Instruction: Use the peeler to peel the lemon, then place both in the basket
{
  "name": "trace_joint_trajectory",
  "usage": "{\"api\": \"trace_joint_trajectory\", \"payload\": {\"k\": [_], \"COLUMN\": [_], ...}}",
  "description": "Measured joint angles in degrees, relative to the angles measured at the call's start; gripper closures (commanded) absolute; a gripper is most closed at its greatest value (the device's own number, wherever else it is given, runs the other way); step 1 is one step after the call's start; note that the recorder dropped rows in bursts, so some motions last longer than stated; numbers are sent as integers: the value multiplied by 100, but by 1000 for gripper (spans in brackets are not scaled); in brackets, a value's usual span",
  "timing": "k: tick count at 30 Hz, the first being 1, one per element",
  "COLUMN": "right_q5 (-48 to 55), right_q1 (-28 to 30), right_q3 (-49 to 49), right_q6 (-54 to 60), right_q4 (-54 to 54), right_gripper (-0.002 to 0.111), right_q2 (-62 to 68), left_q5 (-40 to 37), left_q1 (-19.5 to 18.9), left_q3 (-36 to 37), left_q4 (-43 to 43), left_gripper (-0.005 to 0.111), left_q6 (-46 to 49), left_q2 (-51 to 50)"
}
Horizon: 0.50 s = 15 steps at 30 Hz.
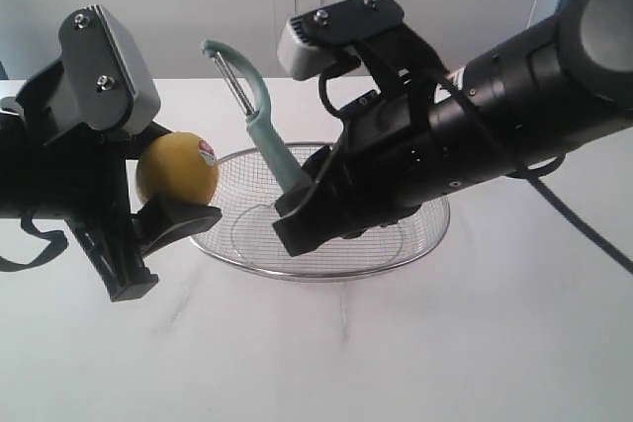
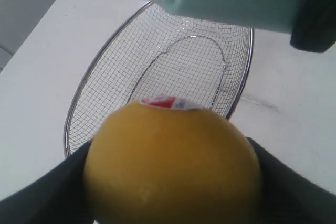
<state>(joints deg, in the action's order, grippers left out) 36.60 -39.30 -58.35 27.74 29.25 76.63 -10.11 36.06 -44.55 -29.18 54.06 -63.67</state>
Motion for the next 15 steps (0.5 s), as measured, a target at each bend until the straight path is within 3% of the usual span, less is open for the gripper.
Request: {"api": "trace_joint_trajectory", "payload": {"k": [15], "right_q5": [26], "right_q1": [0], "right_q3": [0], "right_q6": [-178], "right_q4": [-19], "right_gripper": [108], "right_q2": [836], "left_q5": [-11], "left_q1": [0], "left_q3": [0], "left_q4": [0], "left_gripper": [107], "left_q6": [0], "left_q2": [0]}}
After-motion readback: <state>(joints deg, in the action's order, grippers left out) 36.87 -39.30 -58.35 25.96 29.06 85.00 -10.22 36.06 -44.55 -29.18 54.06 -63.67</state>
